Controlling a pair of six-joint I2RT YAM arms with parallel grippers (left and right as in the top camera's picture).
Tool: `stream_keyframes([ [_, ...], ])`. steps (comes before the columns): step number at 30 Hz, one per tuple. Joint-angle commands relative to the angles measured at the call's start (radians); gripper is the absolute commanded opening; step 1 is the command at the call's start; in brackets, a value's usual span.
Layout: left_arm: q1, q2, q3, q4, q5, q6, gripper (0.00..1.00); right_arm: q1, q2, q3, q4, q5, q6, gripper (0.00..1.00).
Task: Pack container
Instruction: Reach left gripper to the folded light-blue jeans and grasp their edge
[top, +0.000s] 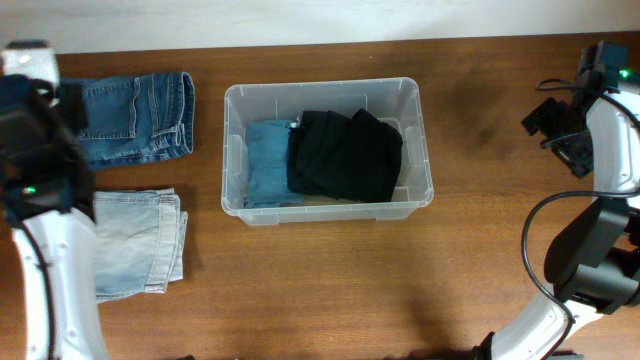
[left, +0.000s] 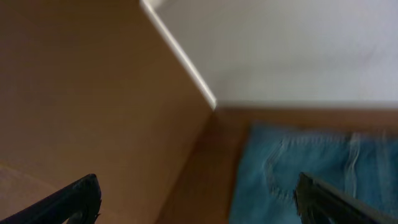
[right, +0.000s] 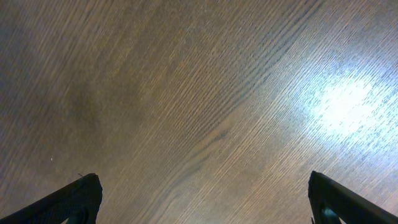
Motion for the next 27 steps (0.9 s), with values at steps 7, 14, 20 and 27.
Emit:
stream_keyframes([
  [7,0.34,0.183,0.012,-0.234,0.417,-0.016,0.99,-0.007,0.005,0.0,0.0,0.013,0.009,0.99],
  [14,0.499,0.313,0.012,-0.349,0.713,0.094,0.99,-0.007,0.005,0.0,0.0,0.013,0.009,0.98],
  [20,0.573,0.39,0.012,-0.447,0.712,0.111,0.99,-0.007,0.005,0.0,0.0,0.013,0.009,0.98],
  [27,0.587,0.441,0.012,-0.498,0.712,0.132,1.0,-0.007,0.005,0.0,0.0,0.013,0.009,0.98],
])
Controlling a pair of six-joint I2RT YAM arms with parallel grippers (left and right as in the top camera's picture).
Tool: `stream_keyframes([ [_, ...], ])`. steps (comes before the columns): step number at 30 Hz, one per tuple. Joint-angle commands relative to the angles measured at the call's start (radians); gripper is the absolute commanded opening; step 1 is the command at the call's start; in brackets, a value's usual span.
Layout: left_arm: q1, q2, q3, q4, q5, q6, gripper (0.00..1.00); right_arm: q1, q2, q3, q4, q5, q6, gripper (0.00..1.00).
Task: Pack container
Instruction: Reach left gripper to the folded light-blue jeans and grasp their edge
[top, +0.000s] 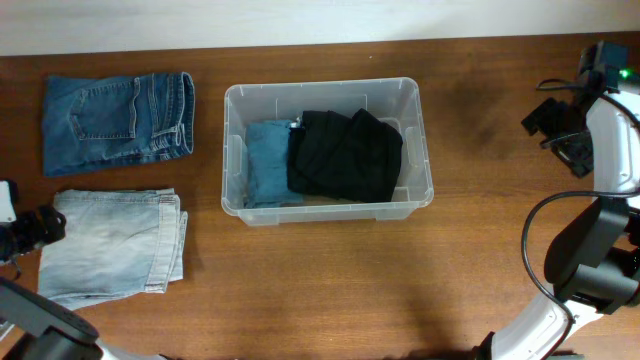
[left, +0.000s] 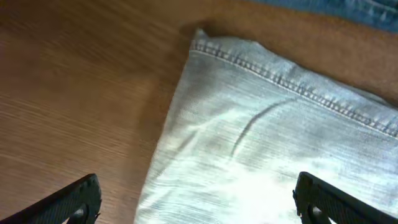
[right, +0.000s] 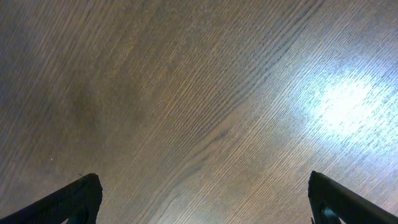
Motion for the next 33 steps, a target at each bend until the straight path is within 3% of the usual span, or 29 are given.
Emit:
stream_keyframes([
  [1,0.002,0.035,0.011,-0.02,0.035,0.044,0.99,-0.006,0.005,0.0,0.0,0.013,0.01,0.98],
  [25,0.08,0.185,0.01,-0.074,-0.016,0.076,1.0,-0.006,0.005,0.0,0.0,0.013,0.01,0.98],
  [33,0.08,0.195,0.01,-0.068,0.114,0.076,1.0,-0.006,0.005,0.0,0.0,0.013,0.01,0.98],
])
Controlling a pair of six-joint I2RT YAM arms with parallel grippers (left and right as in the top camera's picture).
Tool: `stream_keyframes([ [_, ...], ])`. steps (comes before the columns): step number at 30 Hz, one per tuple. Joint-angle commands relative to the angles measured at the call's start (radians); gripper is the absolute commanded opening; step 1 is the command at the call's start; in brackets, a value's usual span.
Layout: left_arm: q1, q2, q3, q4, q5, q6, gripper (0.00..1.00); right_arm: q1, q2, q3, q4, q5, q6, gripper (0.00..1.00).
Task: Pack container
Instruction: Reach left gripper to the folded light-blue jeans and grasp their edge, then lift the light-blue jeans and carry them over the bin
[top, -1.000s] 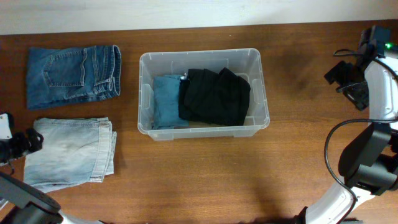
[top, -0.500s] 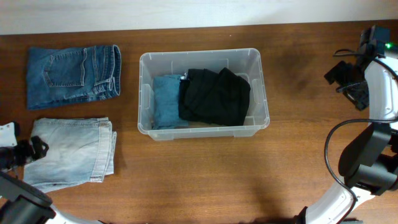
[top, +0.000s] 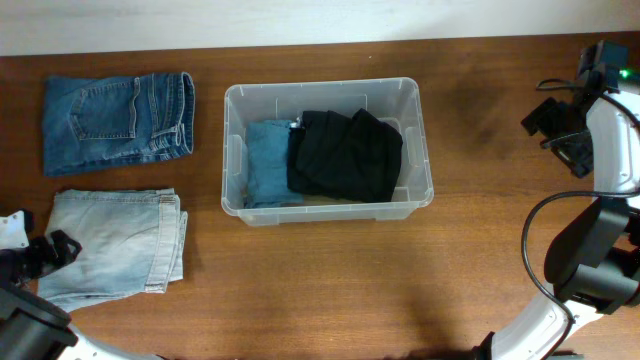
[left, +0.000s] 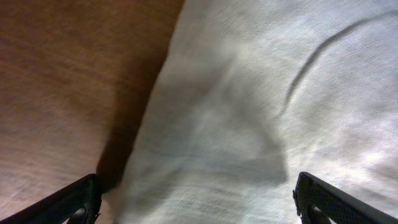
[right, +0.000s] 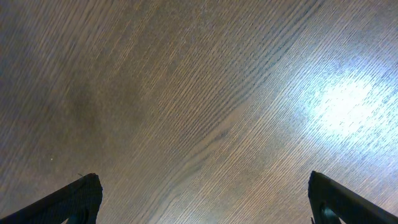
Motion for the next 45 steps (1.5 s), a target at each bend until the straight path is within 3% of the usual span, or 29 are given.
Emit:
stream_keyframes([
  [1,0.003,0.029,0.008,0.001,0.121,0.016,0.99,-0.007,0.005,0.0,0.0,0.013,0.009,0.98],
  [9,0.002,0.074,0.005,-0.018,0.243,0.015,0.99,-0.007,0.005,0.0,0.0,0.013,0.009,0.98],
  [22,0.002,0.171,0.002,-0.135,0.254,0.015,0.99,-0.007,0.005,0.0,0.0,0.013,0.009,0.98],
  [39,0.001,0.183,0.0,-0.143,0.306,0.016,0.98,-0.007,0.005,0.0,0.0,0.013,0.009,0.98],
  [41,0.001,0.188,0.0,-0.149,0.306,0.016,0.89,-0.007,0.005,0.0,0.0,0.013,0.009,0.98],
  [44,0.001,0.19,-0.001,-0.152,0.306,0.015,0.68,-0.007,0.005,0.0,0.0,0.012,0.009,0.99],
  [45,0.001,0.19,-0.001,-0.152,0.306,0.015,0.66,-0.007,0.005,0.0,0.0,0.013,0.009,0.98],
])
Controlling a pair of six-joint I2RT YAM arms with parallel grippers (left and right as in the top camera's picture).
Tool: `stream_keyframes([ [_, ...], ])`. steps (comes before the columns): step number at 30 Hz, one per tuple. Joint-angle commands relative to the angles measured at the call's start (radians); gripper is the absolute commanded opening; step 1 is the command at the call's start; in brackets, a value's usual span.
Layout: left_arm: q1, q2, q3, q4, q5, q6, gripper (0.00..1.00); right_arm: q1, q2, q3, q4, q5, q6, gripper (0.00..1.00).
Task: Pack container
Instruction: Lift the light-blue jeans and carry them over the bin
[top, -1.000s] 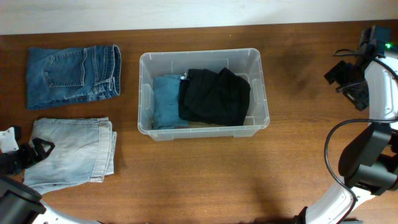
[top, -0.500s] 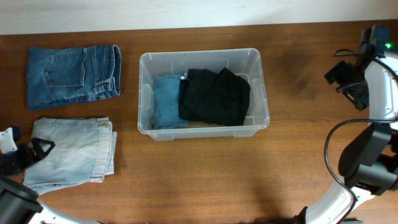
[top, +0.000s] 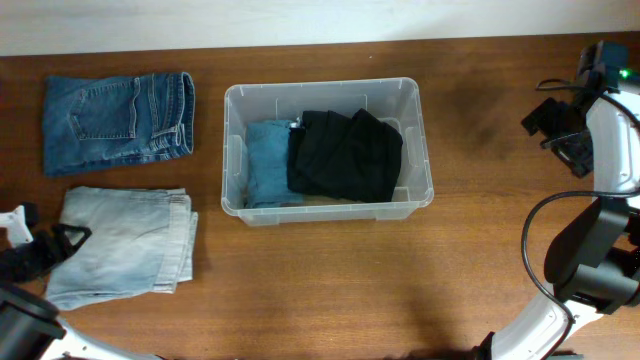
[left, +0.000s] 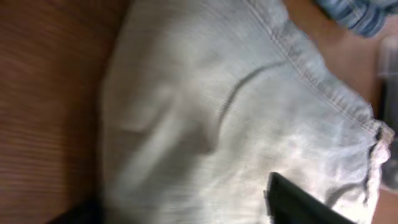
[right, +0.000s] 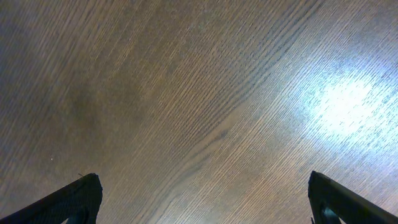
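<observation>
A clear plastic container stands mid-table and holds a folded teal garment and a black garment. Folded dark blue jeans lie at the far left. Below them lie folded light blue jeans. My left gripper is at their left edge. In the left wrist view the pale denim fills the space between the fingers of the left gripper, which look closed in on the fabric; the picture is blurred. My right gripper hangs open over bare wood at the far right.
The brown wooden table runs to a white wall along the far edge. The right arm and its cables stand at the right edge. The left arm's base is at the bottom left corner.
The left gripper's fingers stand closer together with the light jeans between them. The light jeans have shifted a little to the right and their right edge has spread. The right arm has not moved.
The left arm was first up by the dark jeans at the far left corner. Then its gripper was open at the light jeans' left edge, then lower against the fabric. Now it grips that edge and the jeans have shifted right. The right gripper stayed open throughout.
</observation>
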Motion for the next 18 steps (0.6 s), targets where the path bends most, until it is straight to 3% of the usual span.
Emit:
stream_keyframes([
  [1,-0.018,0.08,-0.055,-0.024,-0.06,-0.012,0.64,-0.007,0.005,0.0,-0.001,0.013,0.009,0.98],
  [3,-0.018,0.08,-0.055,-0.025,-0.06,-0.012,0.51,-0.007,0.005,0.0,-0.001,0.013,0.009,0.98],
  [8,-0.017,0.08,-0.055,-0.003,-0.059,-0.012,0.02,-0.007,0.005,0.0,-0.001,0.013,0.009,0.98],
  [13,-0.017,0.08,-0.053,-0.003,-0.043,-0.012,0.01,-0.007,0.005,0.0,-0.001,0.013,0.009,0.98],
  [18,-0.014,0.08,-0.025,0.0,0.11,-0.012,0.01,-0.007,0.005,0.0,0.0,0.013,0.009,0.98],
])
